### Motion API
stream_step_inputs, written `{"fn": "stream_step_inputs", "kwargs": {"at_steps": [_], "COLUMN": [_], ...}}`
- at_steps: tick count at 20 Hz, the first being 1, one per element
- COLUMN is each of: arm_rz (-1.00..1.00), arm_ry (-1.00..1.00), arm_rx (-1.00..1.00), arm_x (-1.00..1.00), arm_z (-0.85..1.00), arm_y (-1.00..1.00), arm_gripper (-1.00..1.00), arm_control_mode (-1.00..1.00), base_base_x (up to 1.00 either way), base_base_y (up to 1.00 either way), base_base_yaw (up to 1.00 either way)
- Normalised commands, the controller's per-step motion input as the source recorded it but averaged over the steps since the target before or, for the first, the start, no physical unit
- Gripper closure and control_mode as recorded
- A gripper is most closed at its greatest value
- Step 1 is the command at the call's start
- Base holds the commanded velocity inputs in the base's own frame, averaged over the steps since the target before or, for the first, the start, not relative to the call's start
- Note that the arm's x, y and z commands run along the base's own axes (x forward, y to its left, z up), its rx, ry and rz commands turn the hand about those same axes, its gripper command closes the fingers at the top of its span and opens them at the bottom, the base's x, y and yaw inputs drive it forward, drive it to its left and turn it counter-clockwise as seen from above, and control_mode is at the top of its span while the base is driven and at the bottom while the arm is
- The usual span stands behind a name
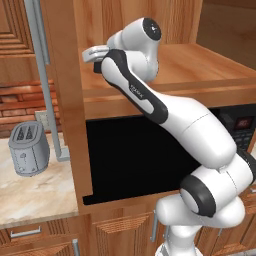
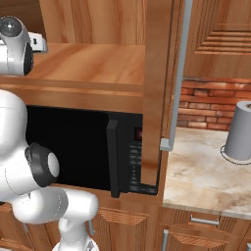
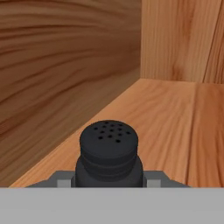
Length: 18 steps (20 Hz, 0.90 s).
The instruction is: Collect the paprika, ketchup, and shaker from the cabinet and place them next to the stove.
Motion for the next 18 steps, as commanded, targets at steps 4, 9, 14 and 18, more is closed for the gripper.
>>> {"fn": "stream_step_inputs", "kwargs": {"at_steps": [4,9,14,18], "arm_rz": [0.00,0.01,0.00,0.00], "arm_ry": [0.00,0.00,0.00,-0.02], "arm_rx": [0.00,0.00,0.00,0.00], "arm_x": [0.07,0.00,-0.05,-0.13], "arm_z": [-0.09,-0.08,-0.01,-0.02], "arm_y": [0.01,0.02,0.02,0.00], "arm_gripper": [1.00,1.00,1.00,1.00], "arm_control_mode": [-1.00,-1.00,-1.00,-1.00], "base_base_x": [0.00,0.00,0.00,0.00], "base_base_y": [0.00,0.00,0.00,0.00], "base_base_yaw": [0.00,0.00,0.00,0.00]}}
